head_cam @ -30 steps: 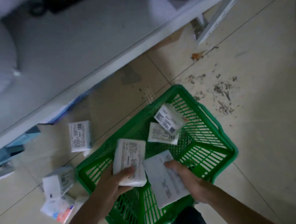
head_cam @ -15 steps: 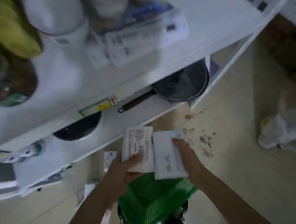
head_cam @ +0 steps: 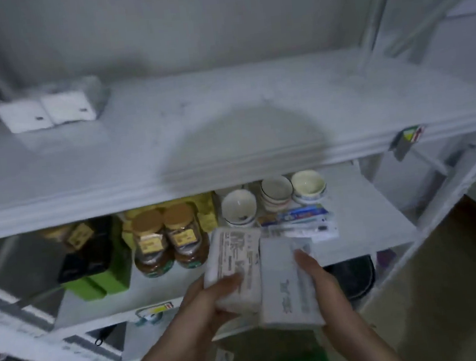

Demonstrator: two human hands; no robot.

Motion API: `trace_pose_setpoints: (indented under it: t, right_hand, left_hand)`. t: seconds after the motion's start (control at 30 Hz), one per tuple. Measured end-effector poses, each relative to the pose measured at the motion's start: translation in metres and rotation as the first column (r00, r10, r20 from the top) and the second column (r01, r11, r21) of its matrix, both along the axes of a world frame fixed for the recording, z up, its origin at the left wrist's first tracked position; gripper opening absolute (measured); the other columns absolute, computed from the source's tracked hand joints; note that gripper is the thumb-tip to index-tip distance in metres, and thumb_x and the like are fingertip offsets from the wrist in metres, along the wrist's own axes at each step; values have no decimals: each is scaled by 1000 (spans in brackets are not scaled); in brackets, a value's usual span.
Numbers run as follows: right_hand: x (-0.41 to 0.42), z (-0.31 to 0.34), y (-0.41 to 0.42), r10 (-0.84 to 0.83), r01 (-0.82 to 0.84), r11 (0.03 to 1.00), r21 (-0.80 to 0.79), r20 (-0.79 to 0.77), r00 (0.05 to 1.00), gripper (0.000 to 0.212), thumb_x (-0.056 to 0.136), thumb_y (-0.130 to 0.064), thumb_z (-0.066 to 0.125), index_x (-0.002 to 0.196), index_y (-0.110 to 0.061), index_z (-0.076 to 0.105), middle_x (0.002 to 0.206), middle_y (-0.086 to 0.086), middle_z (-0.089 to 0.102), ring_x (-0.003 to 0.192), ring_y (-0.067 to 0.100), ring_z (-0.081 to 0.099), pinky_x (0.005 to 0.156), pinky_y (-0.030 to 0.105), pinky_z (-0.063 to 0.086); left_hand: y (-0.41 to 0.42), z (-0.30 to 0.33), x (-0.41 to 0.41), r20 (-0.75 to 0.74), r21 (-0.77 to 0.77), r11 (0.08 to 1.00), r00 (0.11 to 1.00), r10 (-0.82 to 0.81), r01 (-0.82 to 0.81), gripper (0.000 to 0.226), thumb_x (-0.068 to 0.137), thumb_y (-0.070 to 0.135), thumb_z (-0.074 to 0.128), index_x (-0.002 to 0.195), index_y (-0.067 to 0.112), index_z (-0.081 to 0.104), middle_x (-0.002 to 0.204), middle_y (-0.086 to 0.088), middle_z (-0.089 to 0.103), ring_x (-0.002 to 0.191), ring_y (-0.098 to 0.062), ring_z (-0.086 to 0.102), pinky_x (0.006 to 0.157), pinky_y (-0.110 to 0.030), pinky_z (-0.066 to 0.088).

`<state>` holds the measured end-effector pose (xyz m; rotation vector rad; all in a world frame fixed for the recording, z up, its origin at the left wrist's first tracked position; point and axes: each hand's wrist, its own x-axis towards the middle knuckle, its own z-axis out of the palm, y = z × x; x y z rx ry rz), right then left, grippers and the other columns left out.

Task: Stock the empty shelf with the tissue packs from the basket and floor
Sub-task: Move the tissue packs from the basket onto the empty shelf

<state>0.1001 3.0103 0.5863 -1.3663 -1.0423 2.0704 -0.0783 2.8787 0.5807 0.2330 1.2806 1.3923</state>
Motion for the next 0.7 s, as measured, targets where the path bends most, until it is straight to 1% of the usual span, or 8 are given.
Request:
trace_pose_setpoints:
  t: [0.17, 0.23, 0.33, 0.37, 0.43, 0.47, 0.63, 0.7]
  right_hand:
    - [-35, 91, -10, 127, -111, 985, 129, -124, 984, 25, 97, -41, 65, 108, -19, 71, 82, 11, 83, 66, 27, 80, 58, 37, 62]
    - [-50, 115, -16, 178, -152, 971, 185, -132, 975, 29, 95, -47, 65, 105, -21, 75, 88, 11, 83, 69, 26, 80, 66, 38, 61]
    - [-70, 146, -22, 242, -205, 949, 242, -137, 960, 33, 93, -50, 66, 102, -20, 78, 89, 13, 83, 69, 26, 80, 57, 33, 62]
    - [-76, 155, -22, 255, -215, 942, 259, -132, 958, 35, 90, -51, 68, 100, -19, 79, 89, 14, 83, 69, 27, 80, 56, 33, 62]
    - [-86, 172, -23, 276, -234, 927, 292, -111, 955, 46, 78, -56, 72, 101, -17, 81, 95, 17, 82, 76, 32, 80, 68, 39, 63]
    - [-90, 180, -23, 285, -243, 924, 296, -107, 953, 53, 72, -58, 72, 105, -17, 80, 99, 19, 82, 81, 34, 80, 74, 42, 63]
    - [-124, 211, -19, 333, -281, 909, 308, -129, 934, 65, 65, -61, 77, 112, -17, 79, 101, 18, 82, 77, 32, 80, 64, 37, 63]
    - [-146, 222, -19, 353, -302, 906, 296, -137, 925, 58, 74, -58, 77, 113, -16, 78, 100, 18, 82, 75, 31, 80, 61, 37, 63]
  left_hand:
    - [-26, 94, -23, -75, 115, 979, 981, 178, -169, 61, 69, 16, 88, 126, 8, 68, 119, -18, 77, 107, -37, 75, 78, -47, 64]
    - [-33, 120, -35, -126, 138, 969, 966, 224, -206, 59, 72, 17, 86, 127, 7, 68, 118, -17, 77, 109, -36, 74, 83, -49, 64]
    - [-43, 152, -47, -163, 142, 960, 951, 262, -240, 53, 78, 17, 81, 127, 4, 68, 115, -19, 78, 107, -38, 74, 95, -58, 58]
    - [-47, 160, -49, -163, 144, 960, 951, 262, -239, 51, 78, 18, 80, 126, 4, 69, 114, -18, 78, 104, -37, 75, 90, -56, 61]
    - [-54, 173, -53, -155, 177, 956, 952, 263, -235, 47, 81, 20, 79, 125, 5, 70, 111, -17, 79, 90, -31, 79, 67, -41, 65]
    - [-58, 177, -55, -150, 198, 952, 952, 267, -235, 45, 83, 21, 79, 125, 7, 70, 111, -17, 79, 87, -29, 79, 62, -37, 64]
    - [-68, 212, -82, -158, 279, 929, 942, 295, -244, 47, 85, 24, 79, 128, 8, 68, 121, -15, 77, 111, -34, 74, 90, -51, 62]
    - [-69, 223, -100, -179, 288, 925, 935, 307, -248, 48, 86, 24, 78, 129, 7, 67, 122, -16, 76, 113, -36, 73, 97, -56, 58]
